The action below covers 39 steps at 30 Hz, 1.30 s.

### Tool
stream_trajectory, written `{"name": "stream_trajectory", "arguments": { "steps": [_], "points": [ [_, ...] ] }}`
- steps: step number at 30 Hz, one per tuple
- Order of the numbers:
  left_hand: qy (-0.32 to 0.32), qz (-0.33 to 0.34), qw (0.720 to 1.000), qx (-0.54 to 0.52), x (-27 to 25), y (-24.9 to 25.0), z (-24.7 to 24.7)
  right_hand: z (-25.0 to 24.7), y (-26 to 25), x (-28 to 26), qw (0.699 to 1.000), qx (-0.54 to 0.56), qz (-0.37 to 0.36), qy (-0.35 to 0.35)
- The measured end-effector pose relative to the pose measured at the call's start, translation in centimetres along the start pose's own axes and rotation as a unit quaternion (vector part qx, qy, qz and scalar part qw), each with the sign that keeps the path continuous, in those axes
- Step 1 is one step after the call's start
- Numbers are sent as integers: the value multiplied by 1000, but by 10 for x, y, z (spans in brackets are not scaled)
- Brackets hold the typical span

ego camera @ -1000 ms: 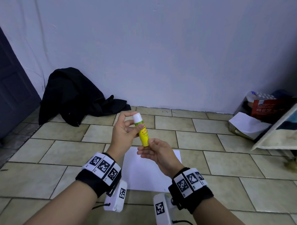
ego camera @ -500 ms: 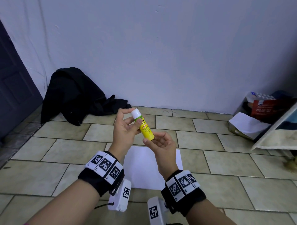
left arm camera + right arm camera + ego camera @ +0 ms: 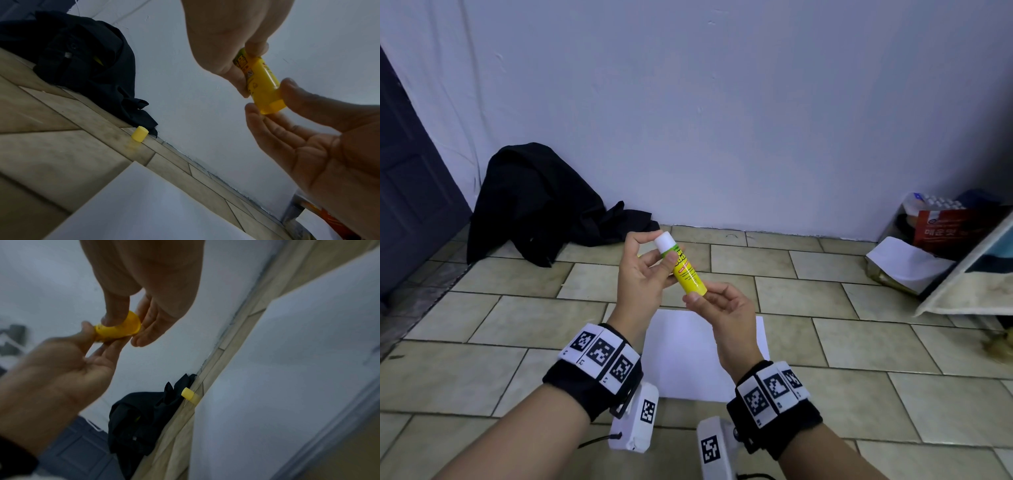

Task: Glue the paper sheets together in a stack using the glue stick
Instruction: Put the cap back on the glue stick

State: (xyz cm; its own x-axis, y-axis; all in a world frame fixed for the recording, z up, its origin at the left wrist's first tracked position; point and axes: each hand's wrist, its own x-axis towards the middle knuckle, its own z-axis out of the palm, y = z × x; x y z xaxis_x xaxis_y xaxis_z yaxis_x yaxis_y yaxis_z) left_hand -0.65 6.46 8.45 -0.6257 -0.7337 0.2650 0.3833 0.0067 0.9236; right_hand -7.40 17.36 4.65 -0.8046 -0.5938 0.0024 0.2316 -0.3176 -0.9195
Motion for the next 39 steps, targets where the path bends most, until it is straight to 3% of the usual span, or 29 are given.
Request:
{"name": "stream_trajectory", "arguments": {
  "steps": [2,6,11,15,20,27,33,39],
  "points": [
    [2,0,1000,-3,0,1,-1,2,1,-1,999,28,16,-9],
    [2,2,1000,4,-1,0,-2,2,-6,-5,987,89,117,-62],
    [6,1,1000,-10,-4,-3,-2,1,-4,-5,995,70,62,-42],
    [5,-3,1000,-12,-4,-4,-3,1,3,-5,1000,-15,-7,5],
    [7,0,1000,-7,-4,-3,-3,3,-2,-9,992,73,92,-51],
    [16,-6,1000,-16,-3,-6,-4,8,-1,-6,1000,22,12,-6],
    [31,-14,998,-61,0,-6,-5,12,-1,-3,990,-129,-62,12],
    [59,-66,995,-39,12,-13,-15,5,-7,15,972,-228,-31,-52]
  ]
}}
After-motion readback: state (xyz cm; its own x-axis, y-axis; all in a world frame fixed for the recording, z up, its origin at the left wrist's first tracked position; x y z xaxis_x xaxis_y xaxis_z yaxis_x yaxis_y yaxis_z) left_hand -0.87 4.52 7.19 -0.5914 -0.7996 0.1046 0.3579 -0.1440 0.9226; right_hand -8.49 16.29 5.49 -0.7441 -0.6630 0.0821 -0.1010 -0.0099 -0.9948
